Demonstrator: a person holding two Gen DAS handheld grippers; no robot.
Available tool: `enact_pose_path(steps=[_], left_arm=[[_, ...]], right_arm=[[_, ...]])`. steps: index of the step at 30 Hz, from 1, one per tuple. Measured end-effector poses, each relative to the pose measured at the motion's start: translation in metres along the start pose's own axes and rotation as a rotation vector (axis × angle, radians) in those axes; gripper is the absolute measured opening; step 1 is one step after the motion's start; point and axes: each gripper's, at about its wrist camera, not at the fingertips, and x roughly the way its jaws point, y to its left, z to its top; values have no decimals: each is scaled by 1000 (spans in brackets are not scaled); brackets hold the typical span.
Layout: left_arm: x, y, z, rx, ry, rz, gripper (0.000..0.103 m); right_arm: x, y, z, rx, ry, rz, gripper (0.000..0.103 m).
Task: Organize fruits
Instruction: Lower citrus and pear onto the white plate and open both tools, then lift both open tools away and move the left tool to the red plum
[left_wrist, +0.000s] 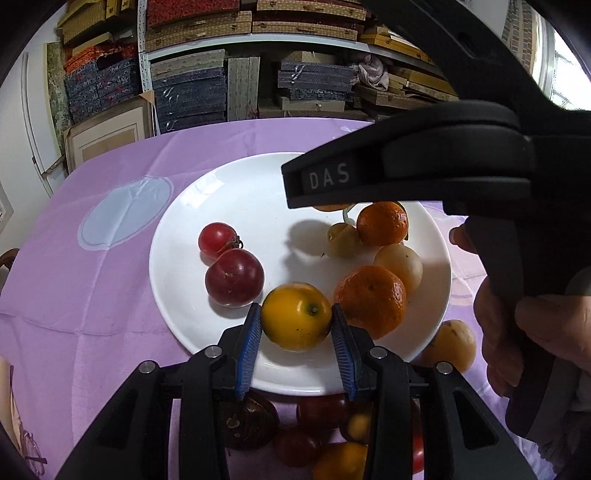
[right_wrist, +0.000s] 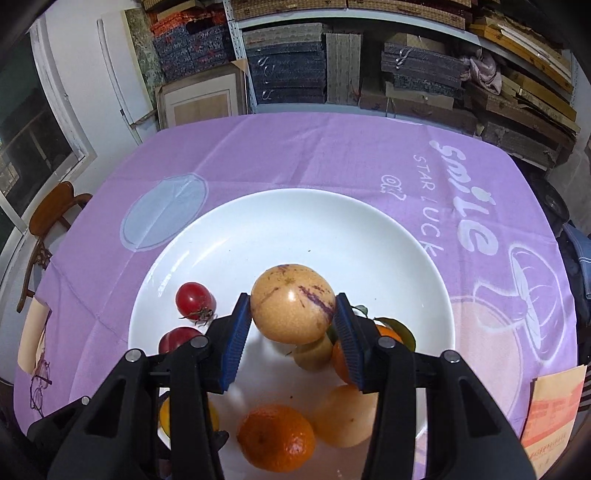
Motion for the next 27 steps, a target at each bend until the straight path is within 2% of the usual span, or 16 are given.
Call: enact_pose_path(steps=[3,7,13,14,15,16,18,20,25,27], left_arm=[[2,1,-1,0,-19,13,38],[0,1,1,-5,-25,12,38],[-24,10,1,-29,-60,9,40],[-30,12,1,-35,-67,8,41],[-36,16,0,-40,-73,9,42],[-42,19,-3,-44,-80,15,45],[-51,25,-7,-43,-90,43,50],[-62,31,-18,-42,-103,73,52],[-84,45,-51,-93,-102,80,62],[-90,48,-66,-113,-99,78,63]], right_arm=[[9,0,2,-13,6,-25,46],[-2,-9,6,10,-29,-14,46],[-54,-27,0,59,-140,19,47],[-66,-29,-5,57,-165,20,48],[-76,-29,-10,55,-185,16,54],[-86,-30,-17,53,-206,10,60],[-106,-31,-35,46,-244,0,67],[-123,-31,-59,49,-274,-2,68],[-157,-33,-127,95,-366,1,89],[-167,-35,-153,125,-404,7,91]])
